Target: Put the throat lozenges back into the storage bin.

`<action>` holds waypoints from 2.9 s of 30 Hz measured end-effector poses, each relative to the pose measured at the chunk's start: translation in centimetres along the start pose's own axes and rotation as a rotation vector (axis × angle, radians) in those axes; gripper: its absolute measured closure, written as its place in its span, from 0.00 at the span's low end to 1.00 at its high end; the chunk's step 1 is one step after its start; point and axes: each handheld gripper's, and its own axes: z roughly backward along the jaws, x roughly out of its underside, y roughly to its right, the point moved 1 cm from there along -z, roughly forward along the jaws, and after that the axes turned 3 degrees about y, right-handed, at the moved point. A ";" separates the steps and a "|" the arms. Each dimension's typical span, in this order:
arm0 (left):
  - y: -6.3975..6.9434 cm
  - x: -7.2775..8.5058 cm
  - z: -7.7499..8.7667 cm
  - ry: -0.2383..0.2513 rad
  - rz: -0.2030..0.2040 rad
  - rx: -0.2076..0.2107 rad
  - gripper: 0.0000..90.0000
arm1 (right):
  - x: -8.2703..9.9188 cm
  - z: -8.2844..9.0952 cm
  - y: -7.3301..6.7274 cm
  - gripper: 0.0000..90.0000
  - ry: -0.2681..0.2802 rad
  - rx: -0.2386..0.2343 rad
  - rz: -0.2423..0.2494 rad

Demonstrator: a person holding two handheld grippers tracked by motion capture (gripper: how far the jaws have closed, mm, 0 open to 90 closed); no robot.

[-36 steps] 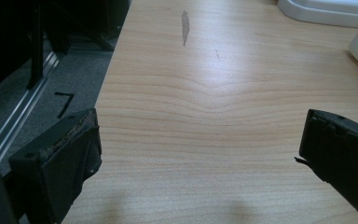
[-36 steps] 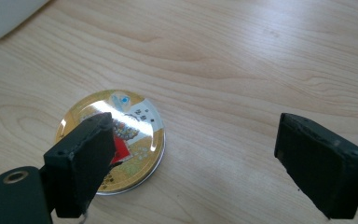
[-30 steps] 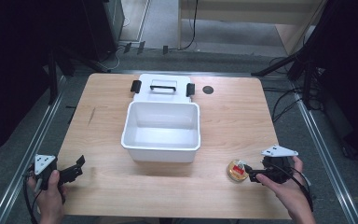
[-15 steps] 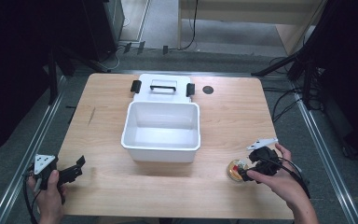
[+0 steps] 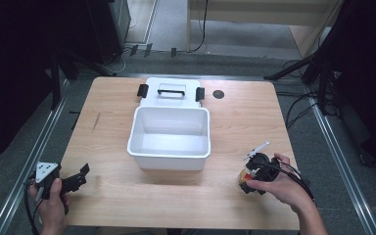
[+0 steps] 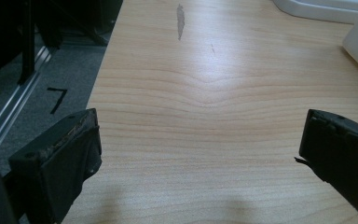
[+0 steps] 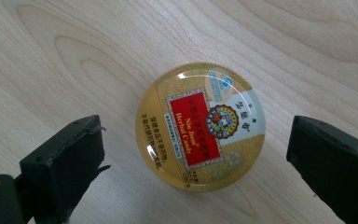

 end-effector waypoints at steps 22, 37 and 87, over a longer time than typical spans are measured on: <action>0.0 0.0 -0.1 -0.007 0.008 -0.002 0.00 | -0.9 -2.4 0.1 0.17 -0.117 0.044 -0.025; 0.0 0.0 -0.1 -0.008 0.011 -0.004 0.00 | -1.2 -0.8 1.1 0.23 -0.099 0.001 -0.061; -0.4 0.0 -0.1 -0.014 0.035 0.027 0.00 | -10.7 5.2 1.3 0.23 -0.029 -0.027 0.044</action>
